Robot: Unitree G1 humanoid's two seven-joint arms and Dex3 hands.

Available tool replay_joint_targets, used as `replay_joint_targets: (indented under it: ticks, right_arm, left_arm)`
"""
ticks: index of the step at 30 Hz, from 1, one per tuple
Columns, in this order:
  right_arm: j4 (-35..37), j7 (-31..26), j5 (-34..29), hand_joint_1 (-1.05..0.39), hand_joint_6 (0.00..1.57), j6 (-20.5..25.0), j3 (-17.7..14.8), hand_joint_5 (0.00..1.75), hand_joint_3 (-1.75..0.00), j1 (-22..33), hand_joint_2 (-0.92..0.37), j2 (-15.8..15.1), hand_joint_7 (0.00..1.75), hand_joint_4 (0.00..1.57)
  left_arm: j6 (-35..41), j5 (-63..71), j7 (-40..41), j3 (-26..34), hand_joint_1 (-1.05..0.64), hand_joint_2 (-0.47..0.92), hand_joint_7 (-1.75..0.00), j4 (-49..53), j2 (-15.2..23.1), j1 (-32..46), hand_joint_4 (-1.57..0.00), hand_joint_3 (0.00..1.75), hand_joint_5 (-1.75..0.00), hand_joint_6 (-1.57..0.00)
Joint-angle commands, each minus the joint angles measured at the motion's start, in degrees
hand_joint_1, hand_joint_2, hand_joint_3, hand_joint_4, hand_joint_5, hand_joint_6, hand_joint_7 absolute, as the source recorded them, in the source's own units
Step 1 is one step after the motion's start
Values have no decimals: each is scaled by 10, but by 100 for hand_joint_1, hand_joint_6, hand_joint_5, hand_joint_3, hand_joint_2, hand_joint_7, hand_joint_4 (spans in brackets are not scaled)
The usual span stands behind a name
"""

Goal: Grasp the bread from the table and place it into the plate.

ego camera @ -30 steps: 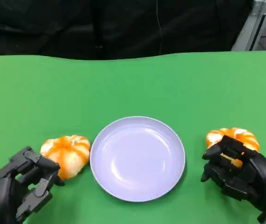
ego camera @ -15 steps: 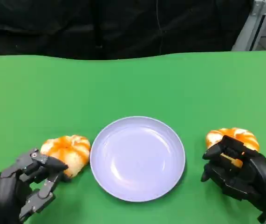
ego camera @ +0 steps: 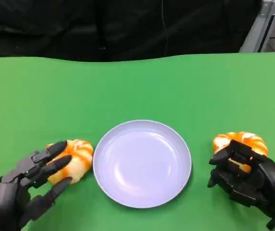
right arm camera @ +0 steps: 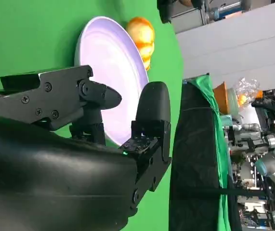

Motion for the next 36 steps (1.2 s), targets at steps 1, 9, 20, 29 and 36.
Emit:
replay_joint_targets:
  ticks: [1, 9, 20, 29, 36]
  right_arm:
    - [3, 0, 5, 2, 60, -1, -8, 166, -47, -7, -91, -11, 116, 50]
    - [3, -2, 5, 2, 59, 0, -9, 166, -47, -7, -92, -11, 116, 49]
    - [5, -1, 4, 2, 58, -2, -9, 167, -48, -9, -91, -12, 117, 49]
    - [7, 2, 6, 1, 58, -1, -10, 167, -49, -10, -90, -12, 119, 49]
    - [9, 7, 7, 2, 57, -2, -13, 168, -50, -11, -90, -12, 119, 49]
  left_arm:
    - [-36, 14, -12, -11, -63, 92, 0, 19, 30, -5, -33, 13, 0, -28]
    - [-64, 99, 45, -16, -74, 92, 0, 25, 51, -6, -22, 13, 0, -18]
    - [-8, 421, 326, -34, -76, 92, -4, -7, 100, -13, -21, 23, -2, -23]
    - [117, 529, 453, -107, -77, 92, -4, -29, 141, -27, -25, 26, -2, -29]
    - [172, 527, 465, -152, -77, 92, -4, -12, 160, -57, -30, 29, -3, -35]
